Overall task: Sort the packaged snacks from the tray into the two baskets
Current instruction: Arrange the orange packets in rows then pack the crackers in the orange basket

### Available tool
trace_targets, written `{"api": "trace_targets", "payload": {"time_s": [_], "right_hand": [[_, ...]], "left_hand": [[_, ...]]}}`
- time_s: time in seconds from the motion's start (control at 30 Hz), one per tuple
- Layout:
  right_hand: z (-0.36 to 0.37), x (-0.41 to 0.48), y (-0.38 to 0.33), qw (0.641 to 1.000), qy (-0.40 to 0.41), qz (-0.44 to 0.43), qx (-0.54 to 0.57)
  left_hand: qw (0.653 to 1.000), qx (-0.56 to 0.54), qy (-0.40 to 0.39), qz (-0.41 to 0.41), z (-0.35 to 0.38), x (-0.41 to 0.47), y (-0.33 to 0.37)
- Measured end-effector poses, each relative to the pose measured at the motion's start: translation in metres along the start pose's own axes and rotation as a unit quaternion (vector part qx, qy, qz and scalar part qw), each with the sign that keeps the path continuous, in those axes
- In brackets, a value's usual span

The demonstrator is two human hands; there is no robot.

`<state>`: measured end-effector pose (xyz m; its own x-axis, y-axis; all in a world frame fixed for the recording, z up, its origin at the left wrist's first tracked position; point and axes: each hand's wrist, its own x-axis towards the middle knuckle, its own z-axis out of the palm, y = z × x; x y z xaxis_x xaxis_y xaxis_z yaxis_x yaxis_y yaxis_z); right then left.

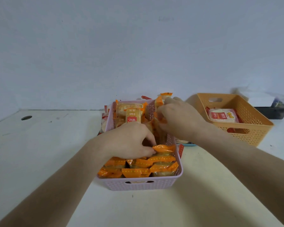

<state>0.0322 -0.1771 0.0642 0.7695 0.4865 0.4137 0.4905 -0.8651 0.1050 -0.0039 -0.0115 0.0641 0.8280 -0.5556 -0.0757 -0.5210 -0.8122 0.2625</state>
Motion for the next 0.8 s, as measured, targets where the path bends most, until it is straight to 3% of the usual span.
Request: {"api": "trace_targets", "payload": {"time_s": [0.17, 0.3, 0.4, 0.53, 0.6, 0.7, 0.8], "right_hand": [[-0.006, -0.003, -0.006, 0.999, 0.0, 0.029, 0.041], [-0.026, -0.012, 0.003, 0.983, 0.049, 0.073, 0.162], [-0.027, -0.02, 0.009, 0.96, 0.082, 0.094, 0.251], [-0.024, -0.026, 0.008, 0.943, 0.006, 0.072, 0.324], [-0.02, -0.028, 0.004, 0.953, -0.074, 0.046, 0.289], [-0.009, -0.029, -0.007, 0.984, -0.123, -0.011, 0.127], [-0.014, -0.026, -0.012, 0.98, -0.186, -0.044, 0.064]], "left_hand": [[0.995, -0.029, -0.087, -0.024, -0.01, 0.001, -0.005], [0.999, -0.032, -0.027, -0.009, -0.004, 0.002, -0.008], [0.999, -0.037, -0.023, -0.003, -0.001, 0.002, -0.006], [1.0, 0.006, -0.006, -0.007, 0.003, 0.006, -0.009], [1.0, -0.003, 0.024, -0.012, 0.002, 0.005, -0.01], [0.997, -0.008, 0.075, -0.016, -0.002, 0.001, -0.011], [0.99, -0.017, 0.136, -0.033, -0.007, -0.005, -0.009]]}}
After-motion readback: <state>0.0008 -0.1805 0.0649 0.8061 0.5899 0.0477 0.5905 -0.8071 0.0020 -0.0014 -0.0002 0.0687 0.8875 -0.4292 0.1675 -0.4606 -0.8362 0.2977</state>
